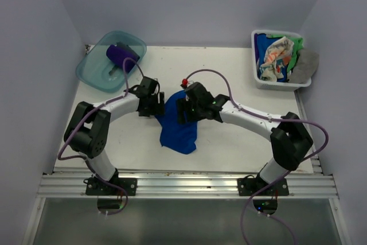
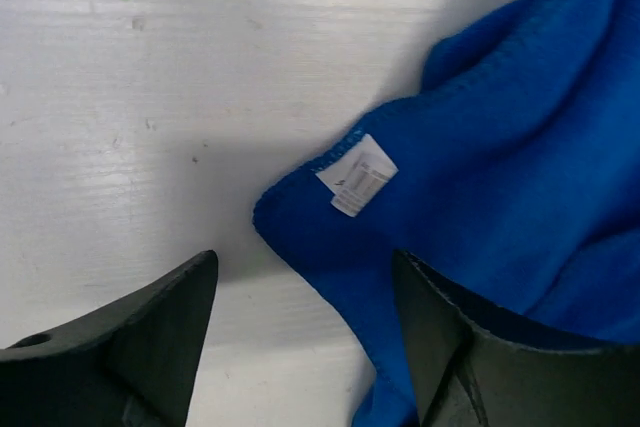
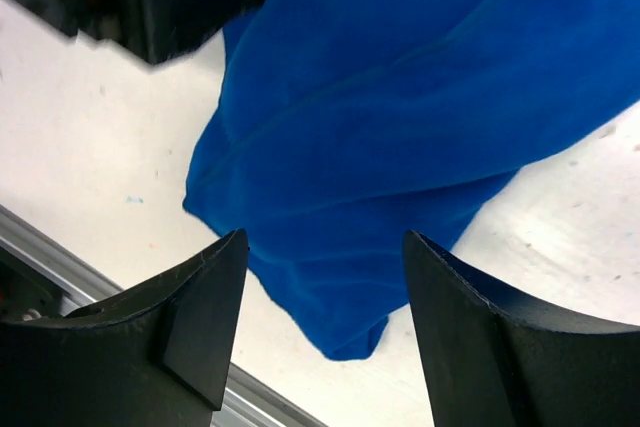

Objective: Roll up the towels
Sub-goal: Move the towel to the center of the board, then fold the towel

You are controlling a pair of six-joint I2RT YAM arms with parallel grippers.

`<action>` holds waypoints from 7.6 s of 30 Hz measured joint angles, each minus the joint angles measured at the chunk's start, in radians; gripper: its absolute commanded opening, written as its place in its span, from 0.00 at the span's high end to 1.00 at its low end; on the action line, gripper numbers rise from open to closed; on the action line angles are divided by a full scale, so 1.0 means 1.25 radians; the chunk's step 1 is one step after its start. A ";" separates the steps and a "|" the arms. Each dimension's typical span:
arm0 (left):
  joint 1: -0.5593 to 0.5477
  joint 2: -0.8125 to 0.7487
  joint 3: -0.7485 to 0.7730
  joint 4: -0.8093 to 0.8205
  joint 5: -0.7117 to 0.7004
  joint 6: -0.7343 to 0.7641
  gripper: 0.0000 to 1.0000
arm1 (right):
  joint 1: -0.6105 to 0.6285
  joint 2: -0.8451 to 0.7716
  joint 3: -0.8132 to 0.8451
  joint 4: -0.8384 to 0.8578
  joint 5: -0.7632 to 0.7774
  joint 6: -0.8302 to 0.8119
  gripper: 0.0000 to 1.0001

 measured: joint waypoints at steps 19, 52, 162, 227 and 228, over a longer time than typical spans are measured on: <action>0.012 0.045 -0.004 0.084 -0.016 -0.056 1.00 | 0.231 0.195 0.083 0.007 0.194 -0.016 0.57; 0.048 -0.198 0.070 -0.034 -0.039 -0.051 1.00 | 0.084 -0.153 -0.118 0.064 0.343 -0.056 0.84; 0.247 -0.081 -0.117 -0.045 -0.130 -0.242 1.00 | -0.409 -0.386 -0.385 -0.089 0.155 0.149 0.19; 0.434 -0.288 -0.256 -0.136 -0.005 -0.118 0.34 | -0.649 -0.515 -0.486 -0.191 0.162 0.192 0.35; 0.434 -0.288 -0.262 -0.136 -0.010 -0.119 0.34 | -0.649 -0.515 -0.488 -0.192 0.161 0.193 0.35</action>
